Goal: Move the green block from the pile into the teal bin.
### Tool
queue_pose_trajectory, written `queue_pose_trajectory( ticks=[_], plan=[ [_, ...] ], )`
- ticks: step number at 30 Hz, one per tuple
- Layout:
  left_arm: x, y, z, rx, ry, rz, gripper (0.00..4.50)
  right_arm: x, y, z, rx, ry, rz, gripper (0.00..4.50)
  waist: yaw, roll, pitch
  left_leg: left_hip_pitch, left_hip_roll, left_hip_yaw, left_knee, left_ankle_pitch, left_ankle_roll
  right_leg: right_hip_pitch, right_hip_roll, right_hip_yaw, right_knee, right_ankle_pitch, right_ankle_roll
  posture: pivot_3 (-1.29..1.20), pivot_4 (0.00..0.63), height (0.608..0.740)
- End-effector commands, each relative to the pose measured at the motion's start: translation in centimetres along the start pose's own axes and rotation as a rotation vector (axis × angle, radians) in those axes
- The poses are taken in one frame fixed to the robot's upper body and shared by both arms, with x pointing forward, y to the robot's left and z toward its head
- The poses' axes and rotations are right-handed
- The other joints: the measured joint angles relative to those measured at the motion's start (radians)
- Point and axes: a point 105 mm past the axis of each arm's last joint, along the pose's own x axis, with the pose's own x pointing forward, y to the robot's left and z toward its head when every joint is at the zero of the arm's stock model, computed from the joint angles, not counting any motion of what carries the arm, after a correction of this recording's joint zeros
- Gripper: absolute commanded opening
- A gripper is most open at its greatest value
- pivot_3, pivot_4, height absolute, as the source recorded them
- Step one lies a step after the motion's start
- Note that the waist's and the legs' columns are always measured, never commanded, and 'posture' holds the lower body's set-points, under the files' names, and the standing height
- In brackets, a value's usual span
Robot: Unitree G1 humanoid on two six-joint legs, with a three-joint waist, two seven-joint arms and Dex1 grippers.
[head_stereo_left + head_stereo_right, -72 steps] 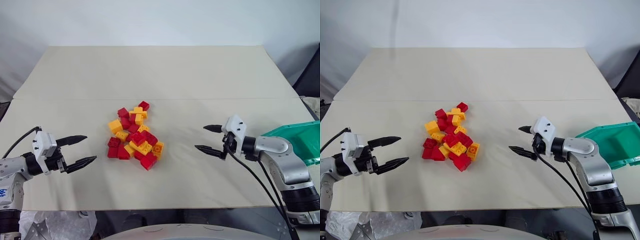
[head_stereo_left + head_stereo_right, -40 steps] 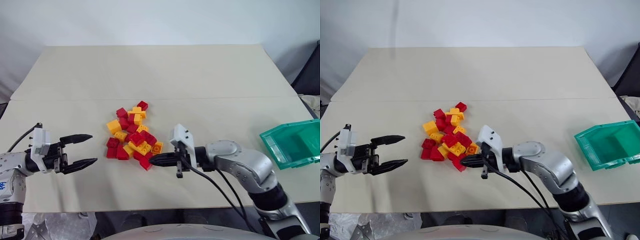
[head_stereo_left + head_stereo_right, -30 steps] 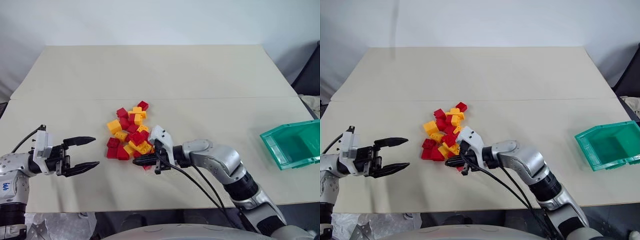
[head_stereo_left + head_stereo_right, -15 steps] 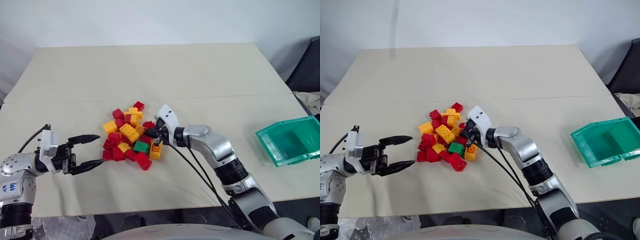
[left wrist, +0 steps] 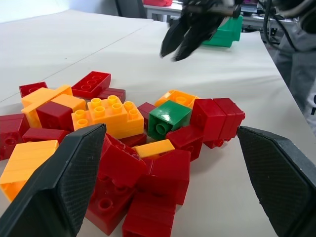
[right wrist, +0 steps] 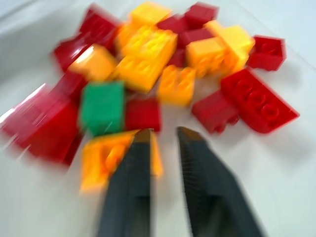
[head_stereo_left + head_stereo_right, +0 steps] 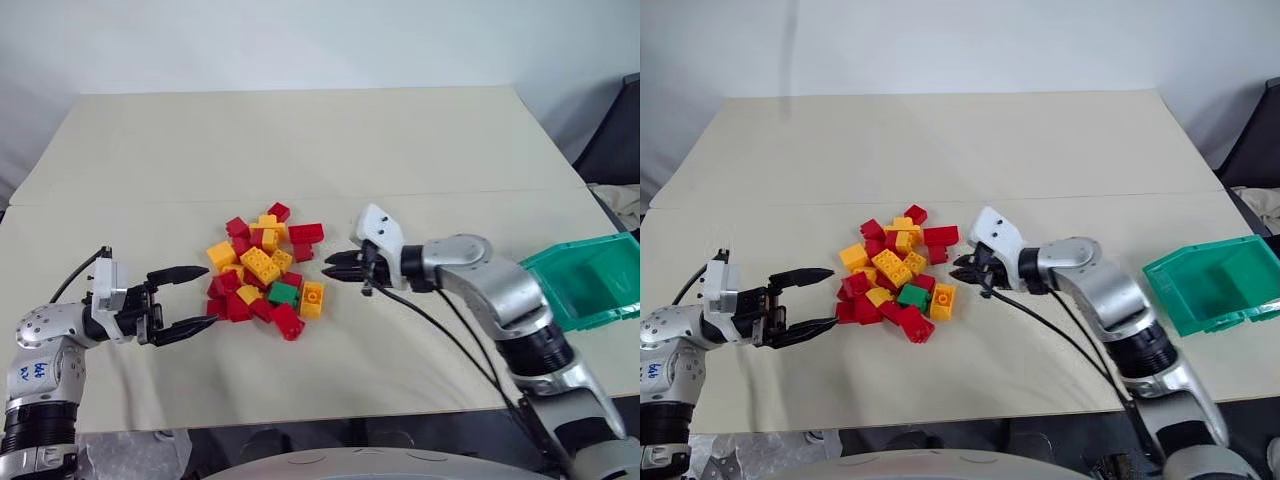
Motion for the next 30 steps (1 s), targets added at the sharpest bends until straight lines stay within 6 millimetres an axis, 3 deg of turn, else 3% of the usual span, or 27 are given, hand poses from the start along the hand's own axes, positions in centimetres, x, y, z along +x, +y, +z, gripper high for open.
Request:
queue_pose_trajectory(
  ticks=[1,4,9,22,30],
  plan=[
    [0.1,0.1,0.4,0.030,-0.006,-0.012,4.50,-1.0,0.5,1.3,-0.065,0.018,0.035,2.30,-0.001,0.000,0.000,0.000,0.000,0.000,0.000,0.000,0.000,0.000,0.000,0.000,0.000,0.000,0.000,0.00,0.150,0.740],
    [0.1,0.2,0.3,0.032,-0.007,-0.014,4.50,-1.1,0.5,1.4,-0.068,0.045,0.039,3.23,-0.001,0.000,0.000,0.001,0.001,0.000,0.000,0.000,0.000,0.000,0.000,0.000,0.000,0.000,0.000,0.00,0.150,0.740],
    [0.2,0.2,0.2,0.038,-0.014,-0.006,4.50,1.7,1.1,3.5,-0.042,0.088,0.083,4.48,-0.004,0.000,0.000,0.001,0.001,0.001,0.000,0.000,-0.001,-0.001,0.000,0.001,0.001,0.000,0.000,0.00,0.150,0.740],
    [0.0,-0.3,-0.1,0.047,-0.030,0.046,4.50,8.0,2.2,4.4,0.090,0.337,0.074,4.48,-0.005,0.000,0.000,-0.002,-0.001,0.001,0.000,0.000,0.000,-0.002,-0.001,0.001,0.000,0.000,0.000,0.00,0.150,0.740],
    [0.0,-0.3,-0.1,0.051,-0.038,0.068,4.50,9.7,3.5,3.1,0.012,0.454,0.071,4.48,-0.006,-0.001,0.000,-0.002,0.000,0.001,0.000,0.000,-0.001,-0.003,-0.001,0.001,0.001,0.000,0.000,0.00,0.150,0.740]
  ],
)
